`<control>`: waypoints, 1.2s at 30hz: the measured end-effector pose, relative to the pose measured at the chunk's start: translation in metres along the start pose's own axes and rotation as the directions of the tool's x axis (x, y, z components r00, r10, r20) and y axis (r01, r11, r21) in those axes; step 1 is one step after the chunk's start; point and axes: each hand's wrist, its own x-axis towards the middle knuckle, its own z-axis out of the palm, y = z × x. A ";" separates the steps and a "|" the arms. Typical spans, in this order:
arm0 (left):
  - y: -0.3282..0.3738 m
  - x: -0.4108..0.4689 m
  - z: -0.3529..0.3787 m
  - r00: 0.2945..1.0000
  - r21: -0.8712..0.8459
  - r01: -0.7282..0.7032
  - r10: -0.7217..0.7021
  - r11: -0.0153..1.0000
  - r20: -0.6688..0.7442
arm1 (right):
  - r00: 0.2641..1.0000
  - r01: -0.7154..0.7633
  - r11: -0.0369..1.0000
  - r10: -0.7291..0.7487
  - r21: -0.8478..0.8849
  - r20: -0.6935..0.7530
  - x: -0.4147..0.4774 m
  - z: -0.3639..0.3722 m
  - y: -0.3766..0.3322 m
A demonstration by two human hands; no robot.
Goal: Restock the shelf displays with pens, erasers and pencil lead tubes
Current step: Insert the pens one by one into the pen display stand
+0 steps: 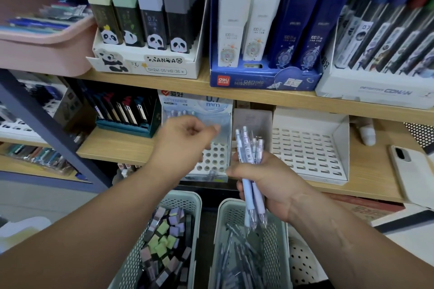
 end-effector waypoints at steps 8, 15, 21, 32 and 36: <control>-0.003 -0.029 -0.001 0.937 -0.256 0.286 -0.213 0.924 0.278 | 0.990 0.106 0.993 -0.101 -0.047 0.103 -0.008 0.027 0.007; -0.011 -0.021 -0.025 0.907 -0.484 0.403 -0.266 0.777 0.328 | 0.991 0.096 0.994 -0.100 0.052 0.084 -0.006 0.035 0.002; -0.020 -0.016 -0.038 0.909 -0.495 0.418 -0.346 0.762 0.234 | 0.993 0.101 0.994 -0.104 0.047 0.062 -0.006 0.042 0.004; -0.015 -0.007 -0.061 0.965 -0.527 0.253 -0.251 0.811 0.076 | 0.992 0.083 0.986 -0.068 0.148 -0.107 0.007 0.043 0.009; -0.012 -0.002 -0.069 0.992 -0.315 0.024 -0.062 0.949 -0.111 | 0.979 0.110 0.983 -0.082 0.146 -0.185 0.014 0.031 0.012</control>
